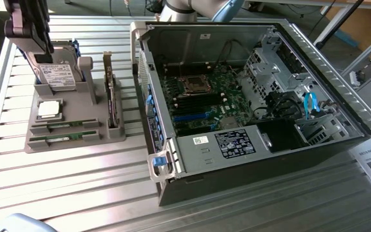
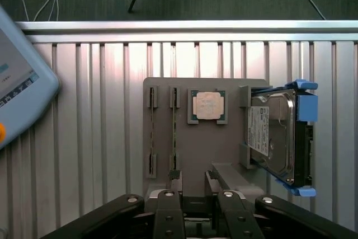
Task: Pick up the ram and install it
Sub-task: 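Pick up the ram and move it above insertion slot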
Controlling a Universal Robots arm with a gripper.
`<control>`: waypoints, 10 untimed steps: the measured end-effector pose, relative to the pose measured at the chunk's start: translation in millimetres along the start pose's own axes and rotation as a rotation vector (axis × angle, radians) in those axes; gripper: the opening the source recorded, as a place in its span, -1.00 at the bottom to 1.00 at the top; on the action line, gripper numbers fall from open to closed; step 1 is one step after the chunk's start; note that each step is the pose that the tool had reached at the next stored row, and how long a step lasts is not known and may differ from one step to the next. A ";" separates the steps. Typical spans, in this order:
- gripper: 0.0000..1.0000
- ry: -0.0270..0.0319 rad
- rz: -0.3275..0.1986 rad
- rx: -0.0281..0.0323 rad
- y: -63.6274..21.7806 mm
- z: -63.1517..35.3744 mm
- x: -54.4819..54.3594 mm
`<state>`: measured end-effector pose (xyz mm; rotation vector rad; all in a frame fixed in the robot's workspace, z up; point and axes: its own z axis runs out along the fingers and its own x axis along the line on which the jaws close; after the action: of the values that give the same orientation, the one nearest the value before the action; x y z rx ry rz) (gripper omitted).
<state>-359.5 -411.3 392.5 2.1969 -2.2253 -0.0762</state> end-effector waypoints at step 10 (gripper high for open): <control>-0.40 0.0000 0.000 0.0014 -0.3 8.6 0.2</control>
<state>-359.5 -411.3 383.9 2.1976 -2.2261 -0.0746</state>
